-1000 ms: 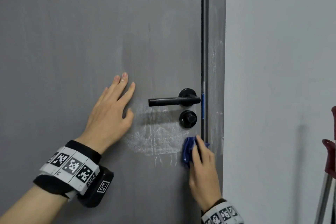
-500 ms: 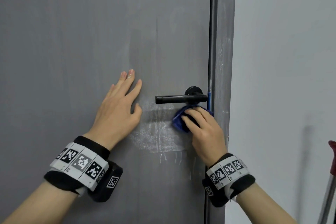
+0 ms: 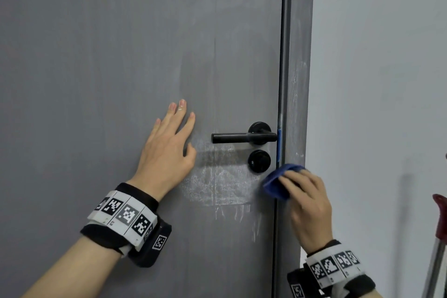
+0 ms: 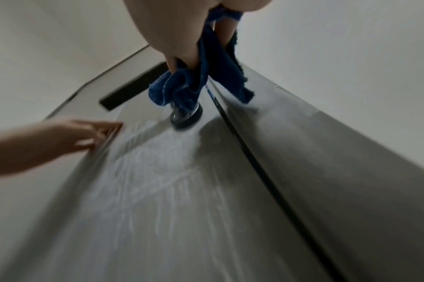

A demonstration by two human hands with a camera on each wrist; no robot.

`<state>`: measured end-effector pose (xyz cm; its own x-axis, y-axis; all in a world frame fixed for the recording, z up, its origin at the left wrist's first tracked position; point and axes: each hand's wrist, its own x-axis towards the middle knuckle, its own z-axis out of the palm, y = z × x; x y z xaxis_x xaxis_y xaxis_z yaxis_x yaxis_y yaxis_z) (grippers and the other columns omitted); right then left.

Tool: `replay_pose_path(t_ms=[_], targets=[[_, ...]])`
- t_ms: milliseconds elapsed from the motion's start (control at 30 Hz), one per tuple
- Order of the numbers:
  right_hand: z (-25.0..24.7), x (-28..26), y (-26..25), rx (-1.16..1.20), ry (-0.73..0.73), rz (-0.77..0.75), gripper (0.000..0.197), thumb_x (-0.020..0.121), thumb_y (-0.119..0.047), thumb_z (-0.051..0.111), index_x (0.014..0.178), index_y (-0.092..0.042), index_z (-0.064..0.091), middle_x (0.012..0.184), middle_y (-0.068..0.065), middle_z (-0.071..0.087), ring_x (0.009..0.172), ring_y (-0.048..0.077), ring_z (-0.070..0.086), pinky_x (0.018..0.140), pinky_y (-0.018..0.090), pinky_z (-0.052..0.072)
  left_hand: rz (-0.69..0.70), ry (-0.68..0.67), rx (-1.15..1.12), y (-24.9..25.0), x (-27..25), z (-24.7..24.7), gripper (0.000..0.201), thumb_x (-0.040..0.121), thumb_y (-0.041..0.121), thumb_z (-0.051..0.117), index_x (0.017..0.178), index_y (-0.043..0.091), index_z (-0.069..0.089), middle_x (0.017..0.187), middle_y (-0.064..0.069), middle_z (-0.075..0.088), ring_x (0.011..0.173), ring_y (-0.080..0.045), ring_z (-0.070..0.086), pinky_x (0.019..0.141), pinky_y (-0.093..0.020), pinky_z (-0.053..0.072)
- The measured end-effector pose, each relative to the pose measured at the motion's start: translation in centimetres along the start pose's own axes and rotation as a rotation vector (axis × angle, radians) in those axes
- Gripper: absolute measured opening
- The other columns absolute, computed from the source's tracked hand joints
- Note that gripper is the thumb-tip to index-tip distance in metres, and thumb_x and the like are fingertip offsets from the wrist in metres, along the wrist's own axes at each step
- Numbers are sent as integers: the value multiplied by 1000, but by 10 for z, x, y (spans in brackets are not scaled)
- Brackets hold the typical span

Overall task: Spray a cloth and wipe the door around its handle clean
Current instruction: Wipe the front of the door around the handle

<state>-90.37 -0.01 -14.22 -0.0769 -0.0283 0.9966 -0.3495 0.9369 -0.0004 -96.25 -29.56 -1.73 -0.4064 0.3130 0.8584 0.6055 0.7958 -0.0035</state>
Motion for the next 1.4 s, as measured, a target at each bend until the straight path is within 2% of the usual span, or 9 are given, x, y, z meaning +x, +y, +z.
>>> replay_pose_path(t_ms=[100,267,433,567,833,1000,1100,1233,1400], targets=[[12,16,-11,104,-34,202,40,93,-4,56,132,0,63,138,11,59,127,29,53,114,30,37,-4,5,4,0,0,2,68,90,15,52,155,17,30,167,0,7,154,-16,-1,124,-38,6],[44,-7,-46,228,-353,356,82,101,-17,54,162,-19,0,170,-12,0,154,-2,3,123,15,10,-4,9,-16,-2,0,2,68,90,16,53,155,17,30,167,1,6,154,-15,-2,124,-39,6],[58,-36,-50,-49,-483,85,65,93,-2,55,154,-4,32,170,10,9,155,28,20,118,47,38,-6,4,-32,-2,0,3,70,90,18,52,156,19,28,167,4,4,154,-12,-5,123,-36,2],[56,-5,-56,-78,-529,83,75,87,-1,58,155,3,27,170,13,7,133,35,51,98,38,55,14,-16,-25,-4,-1,0,71,91,19,51,157,20,25,167,5,2,153,-11,-7,123,-35,2],[56,21,-70,-13,-489,76,86,89,3,46,162,-9,2,170,4,8,148,21,30,115,26,33,14,-35,-34,-5,-1,-3,69,92,21,48,157,20,24,167,5,2,154,-12,-6,125,-36,5],[41,-47,-38,-32,-632,114,92,94,-6,54,162,-25,-4,171,0,6,96,26,64,78,38,60,34,-27,-32,-5,-5,0,74,92,20,50,158,19,16,167,3,-1,154,-14,-7,125,-39,2],[28,-42,-24,3,-597,177,69,105,-32,42,163,-19,5,170,-7,-7,153,16,23,113,28,38,43,-27,-11,-3,-7,6,82,91,21,50,159,19,4,167,1,-9,153,-16,-14,124,-42,-3],[34,-19,-29,86,-523,303,58,105,-36,40,155,-10,27,170,-10,-11,155,2,-8,122,24,17,-25,22,-47,2,-17,16,85,90,20,50,159,15,1,167,-1,-9,153,-16,-13,125,-42,-2],[44,-62,-33,58,-591,260,66,106,-38,31,162,-16,6,169,-11,-17,156,8,-13,126,27,3,-84,82,-75,-5,-43,31,84,91,14,49,158,8,-3,167,-6,-11,153,-17,-15,125,-37,-5]])
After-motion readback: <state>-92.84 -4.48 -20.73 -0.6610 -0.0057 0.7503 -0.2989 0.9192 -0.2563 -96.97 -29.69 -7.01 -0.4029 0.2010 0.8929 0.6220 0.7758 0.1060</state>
